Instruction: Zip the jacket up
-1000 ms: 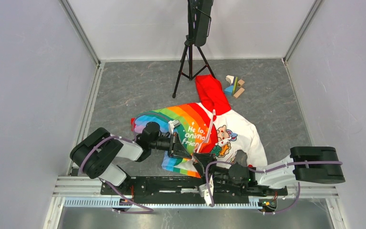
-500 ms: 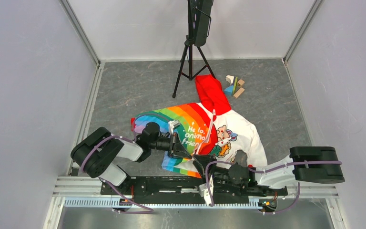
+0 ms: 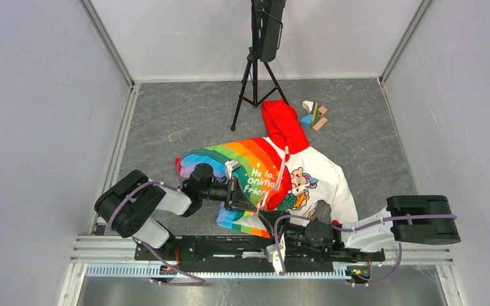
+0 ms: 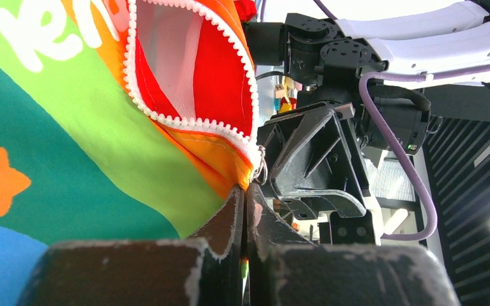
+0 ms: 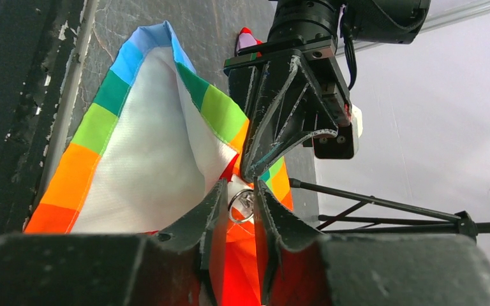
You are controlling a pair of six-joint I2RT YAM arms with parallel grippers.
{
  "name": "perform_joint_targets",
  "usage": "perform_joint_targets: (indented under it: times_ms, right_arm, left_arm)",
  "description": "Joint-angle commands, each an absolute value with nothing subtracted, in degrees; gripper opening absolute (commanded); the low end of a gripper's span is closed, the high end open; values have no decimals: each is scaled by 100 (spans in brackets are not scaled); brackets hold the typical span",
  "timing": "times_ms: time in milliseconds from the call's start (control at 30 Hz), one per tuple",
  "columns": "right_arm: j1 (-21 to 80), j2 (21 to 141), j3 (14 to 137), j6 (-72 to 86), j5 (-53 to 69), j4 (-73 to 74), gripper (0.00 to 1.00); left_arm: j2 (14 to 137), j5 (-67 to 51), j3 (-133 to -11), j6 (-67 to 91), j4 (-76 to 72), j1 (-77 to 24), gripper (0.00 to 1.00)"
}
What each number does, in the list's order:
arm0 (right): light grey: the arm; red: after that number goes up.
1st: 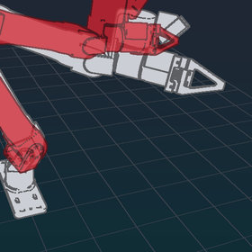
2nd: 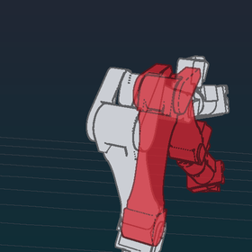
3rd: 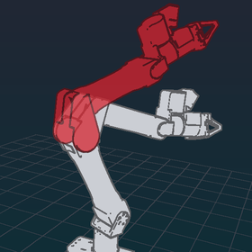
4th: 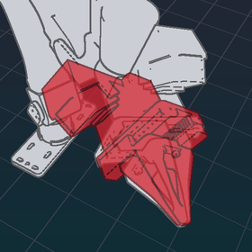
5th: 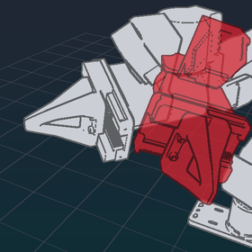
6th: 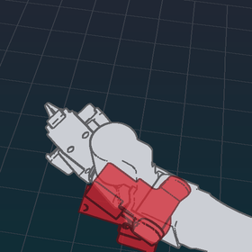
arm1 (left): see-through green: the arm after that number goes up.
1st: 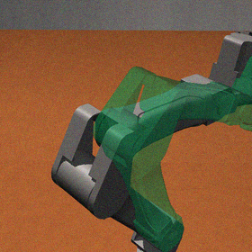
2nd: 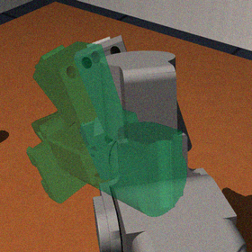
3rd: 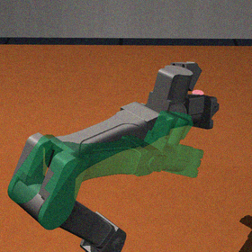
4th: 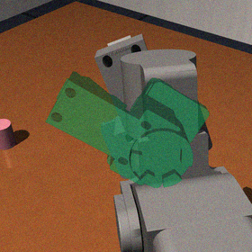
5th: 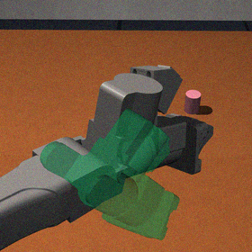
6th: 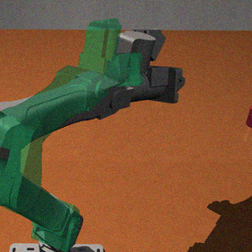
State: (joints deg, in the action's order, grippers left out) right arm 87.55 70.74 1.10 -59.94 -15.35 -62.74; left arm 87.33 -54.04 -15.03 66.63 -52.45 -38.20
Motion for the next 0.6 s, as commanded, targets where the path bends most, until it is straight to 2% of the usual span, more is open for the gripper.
perform_joint_targets:
  times_ms: [0,133,467,567]
  right_arm:
    - [8776,7084,-53,-5871,-1731,-6383,23]
    - [8772,7090,-39,-5844,-1725,-6294,17]
    - [8771,7017,-35,-5681,-1810,-6272,10]
    - [8769,6965,185,-5561,-1798,-6041,1]
  left_arm:
    - [8632,-5565,-1438,6818,-5432,-3809,2]
    - [8631,-5554,-1434,6818,-5423,-3813,2]
    - [8486,-5446,-1406,6629,-5100,-3813,2]
    - [8355,-5353,-1445,6407,-4684,-3814,2]
